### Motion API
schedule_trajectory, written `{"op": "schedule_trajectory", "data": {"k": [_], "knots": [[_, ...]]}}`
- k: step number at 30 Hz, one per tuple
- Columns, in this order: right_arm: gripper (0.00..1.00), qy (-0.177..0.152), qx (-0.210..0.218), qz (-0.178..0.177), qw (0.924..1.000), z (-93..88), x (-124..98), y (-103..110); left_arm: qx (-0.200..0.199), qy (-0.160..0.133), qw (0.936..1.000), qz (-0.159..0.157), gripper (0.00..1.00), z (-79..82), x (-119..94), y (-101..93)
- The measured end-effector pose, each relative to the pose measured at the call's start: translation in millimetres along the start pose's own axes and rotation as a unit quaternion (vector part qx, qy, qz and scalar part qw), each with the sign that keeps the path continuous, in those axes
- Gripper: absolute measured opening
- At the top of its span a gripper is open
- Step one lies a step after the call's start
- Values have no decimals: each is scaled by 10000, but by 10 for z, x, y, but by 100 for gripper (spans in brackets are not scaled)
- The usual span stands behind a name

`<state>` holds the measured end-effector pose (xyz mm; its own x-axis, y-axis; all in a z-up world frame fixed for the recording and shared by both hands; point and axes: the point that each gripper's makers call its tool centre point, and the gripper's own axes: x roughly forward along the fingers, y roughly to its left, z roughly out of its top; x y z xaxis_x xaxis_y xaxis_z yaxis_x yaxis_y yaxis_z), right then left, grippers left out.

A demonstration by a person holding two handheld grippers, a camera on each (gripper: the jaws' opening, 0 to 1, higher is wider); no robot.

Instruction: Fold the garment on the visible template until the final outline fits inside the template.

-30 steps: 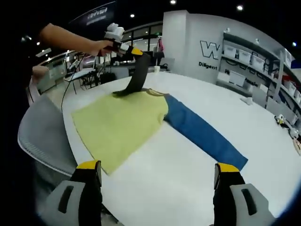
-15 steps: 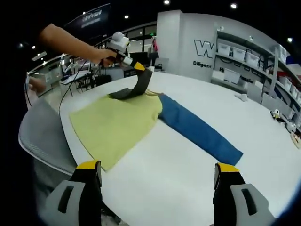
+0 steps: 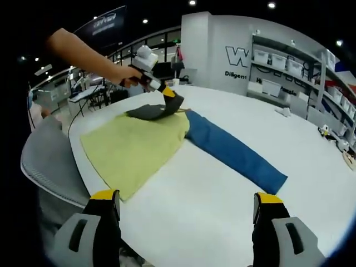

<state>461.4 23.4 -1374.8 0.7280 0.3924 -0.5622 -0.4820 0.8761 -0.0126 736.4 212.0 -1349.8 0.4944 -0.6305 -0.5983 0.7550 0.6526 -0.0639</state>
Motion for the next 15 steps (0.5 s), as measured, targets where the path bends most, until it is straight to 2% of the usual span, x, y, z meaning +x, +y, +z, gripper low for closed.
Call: {"op": "schedule_trajectory", "data": {"k": [4, 15], "knots": [[99, 31, 69, -4, 10000, -49, -8, 2, 11, 96, 9999, -35, 1, -38, 111, -19], [99, 132, 169, -7, 9998, -167, -55, -20, 107, 490, 9986, -158, 2, -298, 384, -172]]}}
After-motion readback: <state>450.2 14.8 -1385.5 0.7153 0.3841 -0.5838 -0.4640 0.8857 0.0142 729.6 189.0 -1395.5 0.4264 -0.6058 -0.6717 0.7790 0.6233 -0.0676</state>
